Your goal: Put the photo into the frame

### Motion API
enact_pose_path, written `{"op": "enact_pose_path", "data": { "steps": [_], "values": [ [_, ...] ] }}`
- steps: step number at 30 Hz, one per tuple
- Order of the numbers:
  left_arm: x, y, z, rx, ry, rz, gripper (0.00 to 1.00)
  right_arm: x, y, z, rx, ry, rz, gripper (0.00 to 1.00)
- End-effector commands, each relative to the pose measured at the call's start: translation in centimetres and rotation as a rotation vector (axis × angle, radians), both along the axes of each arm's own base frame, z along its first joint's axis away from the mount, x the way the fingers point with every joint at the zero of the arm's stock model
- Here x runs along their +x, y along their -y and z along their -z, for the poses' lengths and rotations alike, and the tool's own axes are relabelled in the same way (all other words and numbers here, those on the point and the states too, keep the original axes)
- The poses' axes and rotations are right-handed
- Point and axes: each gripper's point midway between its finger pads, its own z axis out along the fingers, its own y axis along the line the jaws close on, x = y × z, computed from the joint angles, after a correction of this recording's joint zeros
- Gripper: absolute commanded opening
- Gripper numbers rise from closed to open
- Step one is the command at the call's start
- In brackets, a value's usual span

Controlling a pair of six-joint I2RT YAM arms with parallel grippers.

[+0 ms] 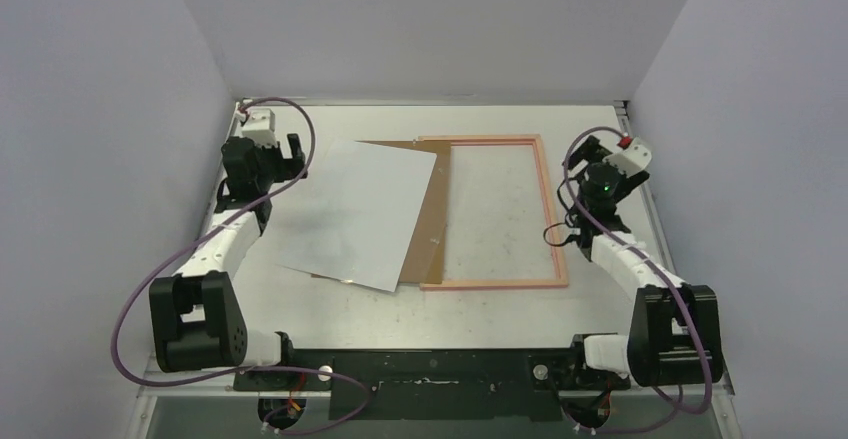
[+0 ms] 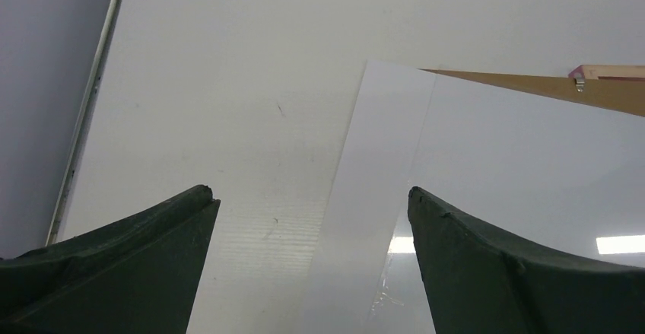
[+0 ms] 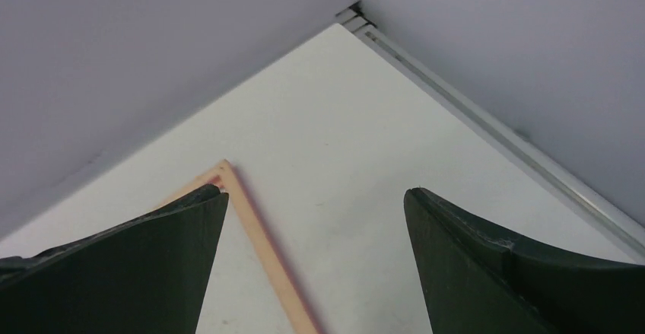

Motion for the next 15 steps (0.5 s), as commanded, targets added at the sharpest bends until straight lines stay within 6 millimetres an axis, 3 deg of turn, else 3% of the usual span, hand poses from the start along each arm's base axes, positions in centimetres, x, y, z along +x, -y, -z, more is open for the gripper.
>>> {"op": "enact_pose_path", "data": {
  "steps": [1,3,8,10,15],
  "values": [
    [-2.5,1.8,1.7,-0.044,-0.231,0.097,0.96,2.4,-3.2,0.1,0.36,-0.064,-0.226,0.9],
    [-3.0,2.5,2.1,-0.056,-0.281,0.121,0.96,3.3,-5.7,-0.5,0.372,-0.091,-0.33,0.9],
    [-4.4,4.1,4.6,0.035,-0.375,0.193,0.96,2.8,-15.6,0.3,0.368,-0.184,-0.645,0.9],
    [-5.0,5.8,5.6,0.087,-0.405,0.245,0.96,2.1,-19.2,1.1,0.421,-0.205,-0.777,0.9],
    [-5.0,6.2,7.1,0.143,-0.455,0.264,0.96,1.0,-25.3,4.9,0.472,-0.343,-0.961,0.9]
  ]
}}
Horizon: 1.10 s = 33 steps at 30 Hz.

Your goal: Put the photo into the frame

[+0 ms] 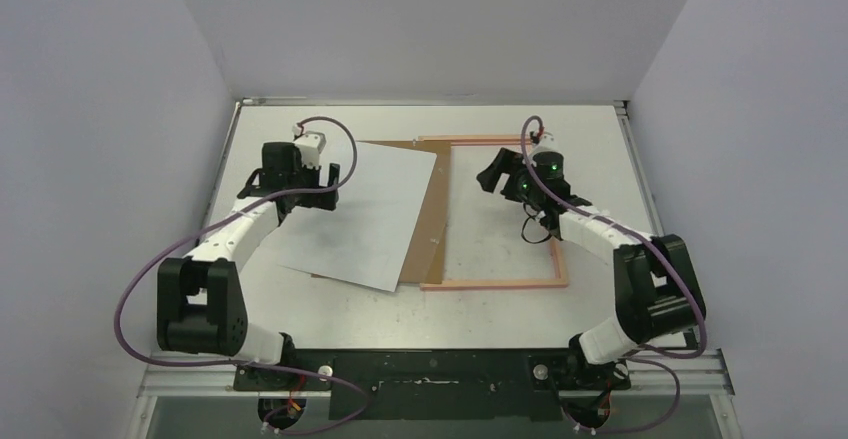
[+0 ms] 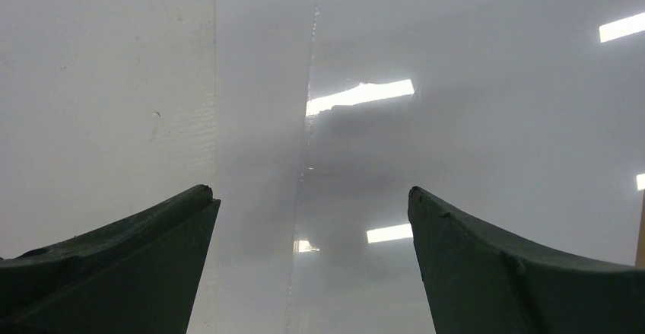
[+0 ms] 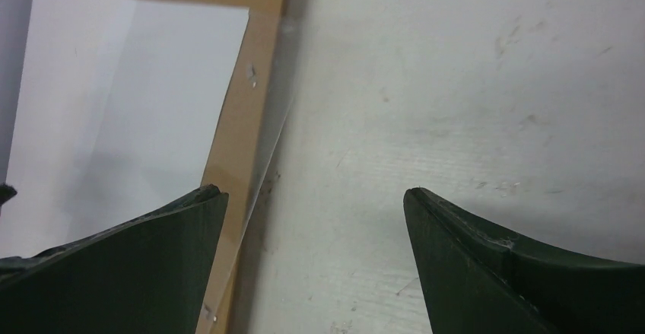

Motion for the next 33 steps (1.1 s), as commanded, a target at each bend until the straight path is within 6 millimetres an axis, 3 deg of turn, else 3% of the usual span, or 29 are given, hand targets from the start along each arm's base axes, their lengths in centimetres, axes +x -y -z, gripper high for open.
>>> {"op": "enact_pose_path", "data": {
  "steps": [1,8,12,16,33],
  "values": [
    [0.0,-0.7,1.0,0.082,-0.042,0.023,0.96,-0.9,-5.6,1.3,0.07,-0.065,-0.207,0.9],
    [0.4,-1.7,2.5,0.132,-0.077,-0.009,0.98,-1.8,-11.1,3.6,0.071,-0.112,-0.32,0.9],
    [0.5,-2.4,3.1,0.136,-0.089,-0.034,1.0,-1.6,-13.3,5.0,0.069,-0.141,-0.35,0.9],
    [0.5,-3.7,3.3,0.125,-0.086,-0.077,0.93,-1.4,-15.3,5.0,0.068,-0.131,-0.375,0.9],
    [-1.0,-8.9,6.2,0.2,-0.112,-0.24,0.78,-0.7,-20.5,6.0,-0.072,-0.142,-0.442,0.9]
  ]
}}
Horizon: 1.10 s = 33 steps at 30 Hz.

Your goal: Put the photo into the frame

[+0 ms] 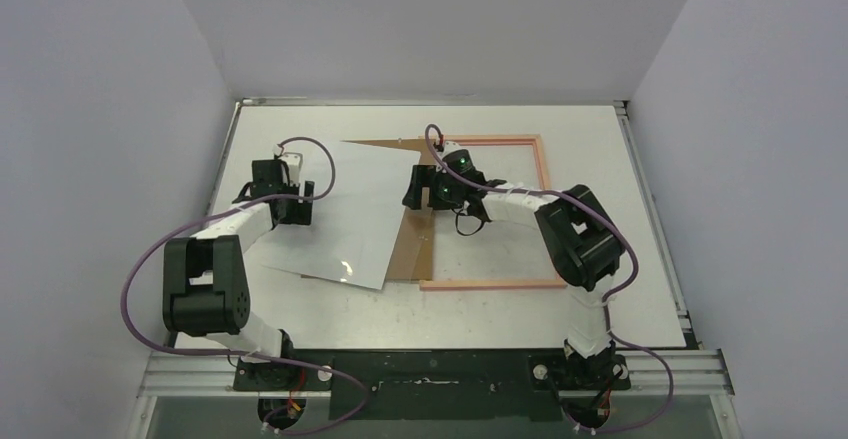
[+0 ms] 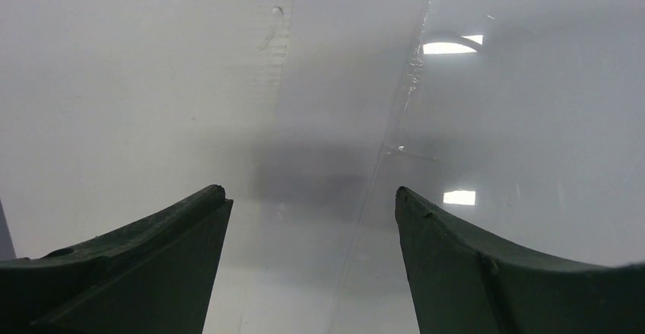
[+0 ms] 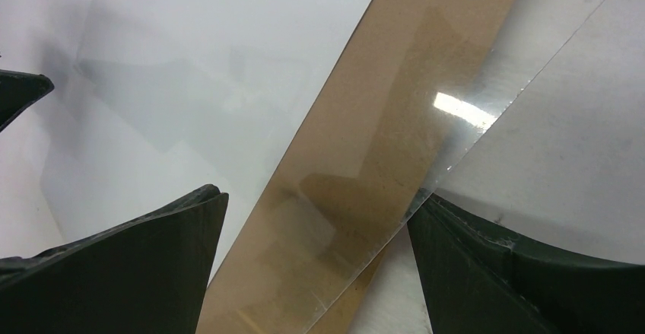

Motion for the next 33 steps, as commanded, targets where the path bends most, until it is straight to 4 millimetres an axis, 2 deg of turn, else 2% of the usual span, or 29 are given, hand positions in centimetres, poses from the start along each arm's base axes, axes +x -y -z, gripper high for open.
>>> {"op": "enact_pose_path", "data": {
  "steps": [1,15,20,23,25,27,29,33],
  "values": [
    [0.7,-1.9,-0.9,0.021,0.042,-0.065,0.78,1.4,-2.5,-1.7,-0.017,0.077,-0.032,0.9],
    [-1.2,-4.0,-0.2,0.042,0.011,-0.091,0.76,1.2,-6.2,-3.1,-0.027,0.109,-0.094,0.9],
    [-1.4,-4.8,0.3,0.054,-0.008,-0.096,0.76,1.4,-5.4,-3.8,-0.064,0.134,-0.067,0.9],
    [-1.4,-5.4,0.5,0.065,-0.028,-0.108,0.74,2.0,-2.6,-4.8,-0.131,0.164,-0.012,0.9],
    [-1.3,-5.3,0.2,0.056,-0.028,-0.106,0.74,3.2,0.2,-5.6,-0.162,0.177,0.041,0.9],
    [-1.3,-4.8,-0.4,0.029,-0.023,-0.094,0.74,4.8,3.8,-6.6,-0.182,0.187,0.111,0.9],
    [-1.0,-4.0,-1.5,-0.009,-0.01,-0.073,0.74,6.6,8.7,-7.3,-0.294,0.207,0.217,0.9],
    [-0.3,-0.2,-4.8,-0.085,0.036,0.017,0.77,8.4,17.3,-8.1,-0.555,0.211,0.414,0.91]
  ]
}}
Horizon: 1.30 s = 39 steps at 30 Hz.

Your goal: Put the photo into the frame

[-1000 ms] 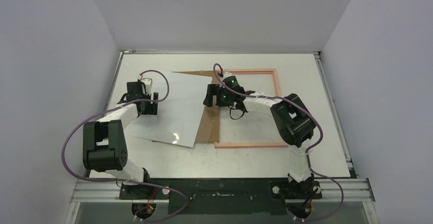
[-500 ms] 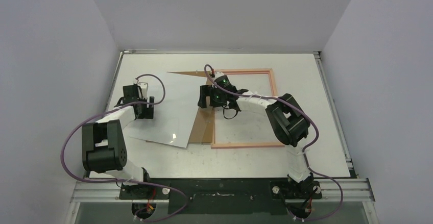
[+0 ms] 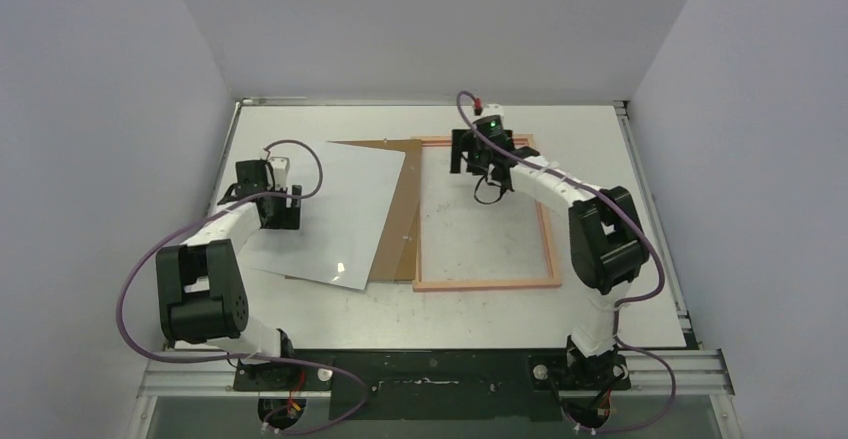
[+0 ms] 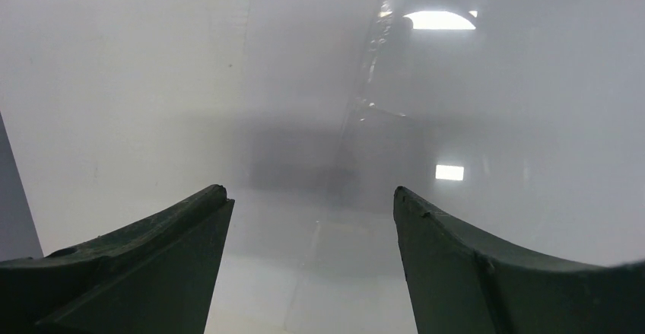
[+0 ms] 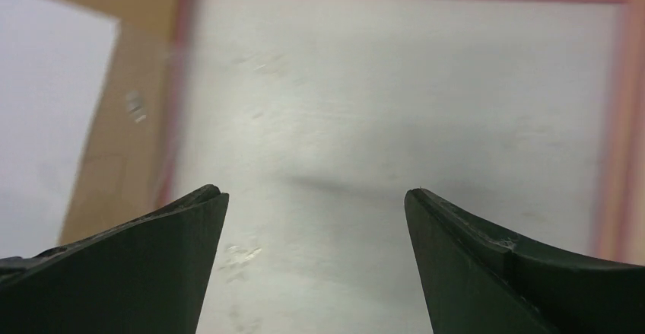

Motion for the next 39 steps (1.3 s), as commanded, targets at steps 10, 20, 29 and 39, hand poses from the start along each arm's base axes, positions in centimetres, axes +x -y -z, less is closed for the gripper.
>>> {"op": "enact_pose_path", "data": {
  "steps": [10,20,29,39],
  "values": [
    [1.4,19.5,-6.3,0.005,0.095,0.516,0.82,1.5,20.6,-0.7,-0.287,-0.014,0.479,0.96],
    [1.5,30.0,-5.1,0.085,0.068,0.779,0.84,-0.1,22.7,3.0,-0.265,-0.115,0.515,0.95],
    [2.9,30.7,-0.5,0.192,0.026,0.759,0.83,-1.7,24.9,5.2,-0.248,-0.173,0.577,0.78],
    [4.1,27.0,0.5,0.19,0.008,0.657,0.8,-3.4,28.2,5.5,-0.236,-0.182,0.694,0.64]
  ]
}}
